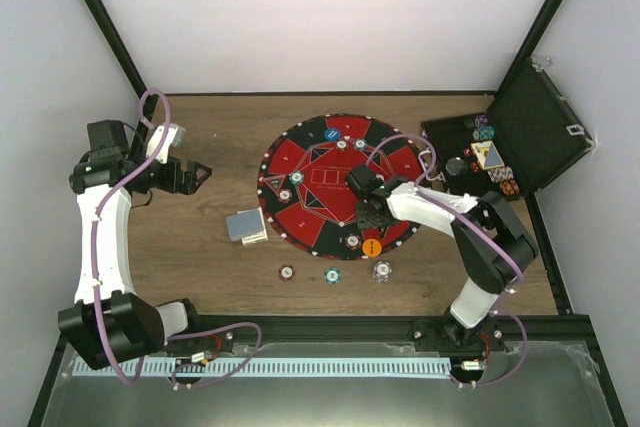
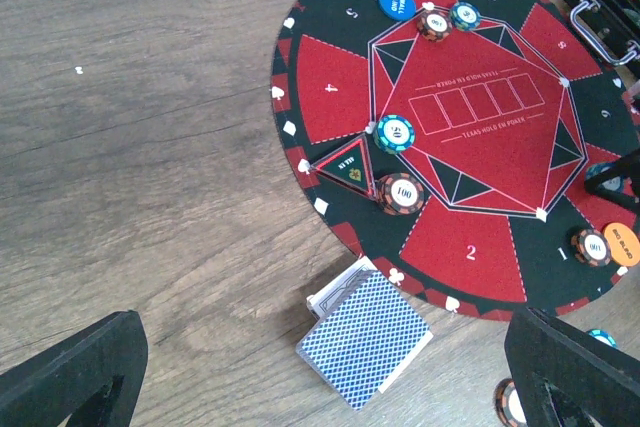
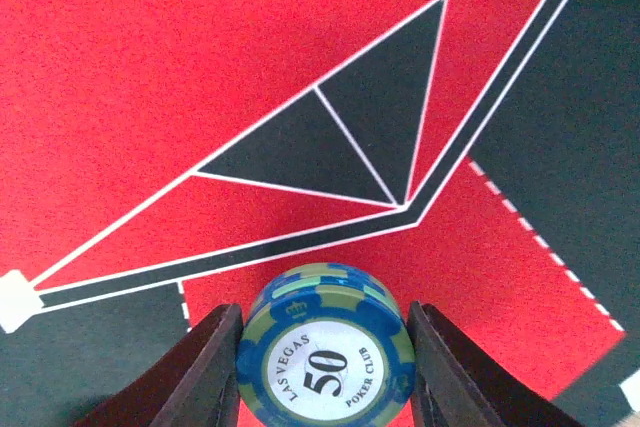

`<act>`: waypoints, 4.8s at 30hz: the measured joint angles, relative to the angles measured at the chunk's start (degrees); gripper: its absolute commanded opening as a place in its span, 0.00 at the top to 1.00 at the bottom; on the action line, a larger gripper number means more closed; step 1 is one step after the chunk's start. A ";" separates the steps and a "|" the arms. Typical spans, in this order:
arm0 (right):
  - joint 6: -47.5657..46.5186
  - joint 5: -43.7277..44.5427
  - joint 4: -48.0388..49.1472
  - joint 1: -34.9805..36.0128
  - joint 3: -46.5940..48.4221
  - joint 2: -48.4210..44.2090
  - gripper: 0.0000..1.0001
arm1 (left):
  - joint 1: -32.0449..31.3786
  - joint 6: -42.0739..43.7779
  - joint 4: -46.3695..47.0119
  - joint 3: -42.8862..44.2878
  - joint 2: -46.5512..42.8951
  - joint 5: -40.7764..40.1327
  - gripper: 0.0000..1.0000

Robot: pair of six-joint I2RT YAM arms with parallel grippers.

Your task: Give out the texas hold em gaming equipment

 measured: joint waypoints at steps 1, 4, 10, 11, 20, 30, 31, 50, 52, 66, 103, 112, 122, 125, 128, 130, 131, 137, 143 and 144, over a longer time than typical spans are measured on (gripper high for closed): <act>-0.02 -0.24 0.46 -0.02 -0.33 0.74 0.76 | 0.00 0.00 0.00 0.00 0.00 0.00 0.00; -0.04 -0.98 1.79 -0.02 -1.38 2.23 0.76 | 0.00 0.00 -0.13 0.02 0.00 0.00 0.00; -0.04 -1.22 3.04 -0.13 -1.99 2.45 0.75 | 0.00 0.02 -0.17 0.09 0.00 0.02 0.00; -0.04 -1.22 3.06 -0.13 -2.01 2.45 0.73 | 0.00 0.02 -0.17 0.11 0.00 0.02 0.00; -0.09 -0.96 2.84 -0.26 -2.08 2.43 0.25 | 0.00 0.07 -0.22 0.28 0.00 0.00 0.00; 2.62 -1.36 -2.23 0.31 -4.87 -9.14 0.20 | 0.00 0.20 -0.37 0.70 0.00 0.07 0.00; 3.32 -1.36 -3.04 0.81 -5.44 -10.91 0.20 | 0.00 0.20 -0.37 0.70 0.02 0.07 0.00; 21.73 -4.70 -14.86 14.36 -12.76 -21.75 0.20 | 0.00 0.02 -0.31 0.76 0.76 0.96 0.00; 22.23 -5.09 -14.73 14.93 -12.76 -21.77 0.21 | 0.00 0.02 -0.20 0.76 0.87 0.98 0.00; 23.52 -5.92 -14.08 15.21 -15.47 -21.79 0.34 | 0.00 0.02 -0.04 0.76 0.90 0.96 0.00; 23.30 -6.71 -12.83 15.80 -15.41 -21.27 0.81 | 0.00 0.04 0.26 0.74 0.90 0.90 0.00; 20.61 -5.77 -16.68 15.96 -1.86 -17.94 0.82 | 0.00 0.04 0.26 0.74 0.90 0.92 0.00; 11.98 -5.70 -11.87 16.31 21.38 4.74 0.84 | 0.00 0.04 0.24 0.74 0.87 0.85 0.00; 9.33 -6.16 -9.46 16.31 29.03 14.62 0.85 | 0.00 0.04 0.22 0.74 0.87 0.72 0.00; 7.52 -7.19 -8.09 16.35 34.36 21.97 0.85 | 0.00 0.04 0.15 0.74 0.87 0.63 0.00; 6.45 -7.91 -7.69 16.44 37.66 25.94 0.85 | 0.00 0.04 0.09 0.74 0.87 0.63 0.00; 6.01 -8.24 -7.58 16.48 39.26 27.58 0.85 | 0.00 0.04 0.04 0.74 0.87 0.61 0.00; 4.35 -9.35 -6.67 16.76 45.66 33.27 0.85 | 0.00 0.04 0.02 0.74 0.87 0.46 0.00; 3.78 -9.09 -6.38 16.79 47.08 36.02 0.72 | 0.00 0.07 -0.02 0.74 0.87 0.42 0.00; 3.76 -8.98 -6.43 16.85 47.10 36.02 0.65 | 0.00 0.07 -0.02 0.74 0.87 0.42 0.00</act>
